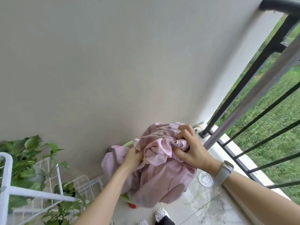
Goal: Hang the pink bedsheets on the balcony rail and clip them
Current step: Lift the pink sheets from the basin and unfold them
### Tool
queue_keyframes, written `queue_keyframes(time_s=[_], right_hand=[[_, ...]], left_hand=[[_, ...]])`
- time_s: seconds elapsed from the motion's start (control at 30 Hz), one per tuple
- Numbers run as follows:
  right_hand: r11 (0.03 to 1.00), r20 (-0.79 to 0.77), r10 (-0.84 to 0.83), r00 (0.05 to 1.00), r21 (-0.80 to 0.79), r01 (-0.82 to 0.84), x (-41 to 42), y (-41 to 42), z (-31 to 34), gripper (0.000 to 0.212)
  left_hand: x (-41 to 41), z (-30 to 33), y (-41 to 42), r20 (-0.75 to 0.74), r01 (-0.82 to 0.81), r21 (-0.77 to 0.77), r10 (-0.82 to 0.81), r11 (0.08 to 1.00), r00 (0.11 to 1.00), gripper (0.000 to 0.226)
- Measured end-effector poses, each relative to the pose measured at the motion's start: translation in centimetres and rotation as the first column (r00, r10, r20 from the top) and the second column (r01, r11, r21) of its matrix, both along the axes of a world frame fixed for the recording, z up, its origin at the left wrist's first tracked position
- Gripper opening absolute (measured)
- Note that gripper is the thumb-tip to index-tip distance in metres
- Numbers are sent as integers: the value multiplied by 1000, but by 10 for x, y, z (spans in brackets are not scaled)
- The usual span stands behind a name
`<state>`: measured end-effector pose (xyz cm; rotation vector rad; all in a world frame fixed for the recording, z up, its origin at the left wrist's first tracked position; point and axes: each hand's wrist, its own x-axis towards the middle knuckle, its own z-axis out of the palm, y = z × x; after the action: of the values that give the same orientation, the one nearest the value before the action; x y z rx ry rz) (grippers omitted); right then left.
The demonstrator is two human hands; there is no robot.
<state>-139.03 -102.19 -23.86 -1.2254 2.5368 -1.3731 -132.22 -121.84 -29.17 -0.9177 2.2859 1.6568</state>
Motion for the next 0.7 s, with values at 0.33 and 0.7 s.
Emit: queue_keyframes(time_s=[0.33,0.7], right_hand=[[954,-30,-215,976,-219,204,-54,-56,91,29],[980,-229,196,954,11,-199,-58,-67,236,33]], left_hand=[[-79,189,-46,-719,-254,-149,71,956,692,8],[-69,355,-75,-853,-248,-366,-216,897,475,19]])
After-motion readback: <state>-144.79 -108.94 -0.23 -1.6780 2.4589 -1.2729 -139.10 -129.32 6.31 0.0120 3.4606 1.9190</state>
